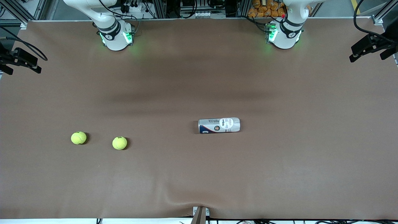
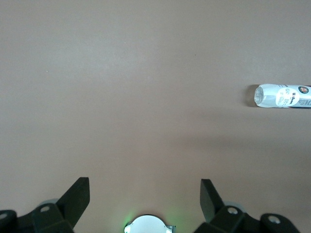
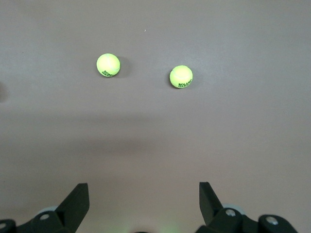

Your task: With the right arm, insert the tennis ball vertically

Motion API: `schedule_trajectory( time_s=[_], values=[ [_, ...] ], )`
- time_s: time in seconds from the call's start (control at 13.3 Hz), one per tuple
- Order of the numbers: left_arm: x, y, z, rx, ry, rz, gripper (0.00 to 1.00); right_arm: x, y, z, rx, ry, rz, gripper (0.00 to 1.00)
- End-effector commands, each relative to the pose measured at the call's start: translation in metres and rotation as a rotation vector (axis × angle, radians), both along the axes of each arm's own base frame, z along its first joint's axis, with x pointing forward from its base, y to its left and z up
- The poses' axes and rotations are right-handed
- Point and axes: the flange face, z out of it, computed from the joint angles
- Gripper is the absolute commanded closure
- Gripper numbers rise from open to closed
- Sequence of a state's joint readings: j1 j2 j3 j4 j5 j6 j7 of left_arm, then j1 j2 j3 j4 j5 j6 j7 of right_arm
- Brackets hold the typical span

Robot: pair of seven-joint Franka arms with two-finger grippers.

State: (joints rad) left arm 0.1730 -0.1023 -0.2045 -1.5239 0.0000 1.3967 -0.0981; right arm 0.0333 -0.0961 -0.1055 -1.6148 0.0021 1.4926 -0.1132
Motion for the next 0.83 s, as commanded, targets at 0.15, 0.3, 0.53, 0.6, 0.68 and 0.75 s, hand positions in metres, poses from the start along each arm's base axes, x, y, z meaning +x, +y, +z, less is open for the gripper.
schedule_trajectory(
  time_s=[0.15, 0.3, 0.53, 0.6, 0.68, 0.75],
  values=[
    [-0.005, -0.002, 0.003, -0.006, 0.001, -0.017, 0.0, -0.002, -0.003, 0.003, -0.013, -0.002, 0.01, 0.0],
    [-0.004, -0.007, 0.001, -0.005, 0.004, -0.026, 0.0, -0.002, -0.003, 0.003, -0.013, -0.002, 0.009, 0.0],
    [0.001, -0.012, -0.007, -0.012, 0.02, -0.037, 0.0, 0.0, -0.004, 0.003, -0.017, -0.008, 0.006, 0.0],
    [0.002, -0.014, -0.009, -0.012, 0.025, -0.042, 0.0, 0.001, -0.005, 0.004, -0.016, -0.016, 0.004, 0.0],
    [0.005, -0.024, -0.014, -0.013, 0.034, -0.06, 0.0, 0.003, -0.004, 0.006, -0.017, -0.032, 0.007, 0.0],
    [0.008, -0.035, -0.02, -0.012, 0.045, -0.083, 0.0, 0.005, -0.004, 0.006, -0.019, -0.039, 0.005, 0.0]
  ],
)
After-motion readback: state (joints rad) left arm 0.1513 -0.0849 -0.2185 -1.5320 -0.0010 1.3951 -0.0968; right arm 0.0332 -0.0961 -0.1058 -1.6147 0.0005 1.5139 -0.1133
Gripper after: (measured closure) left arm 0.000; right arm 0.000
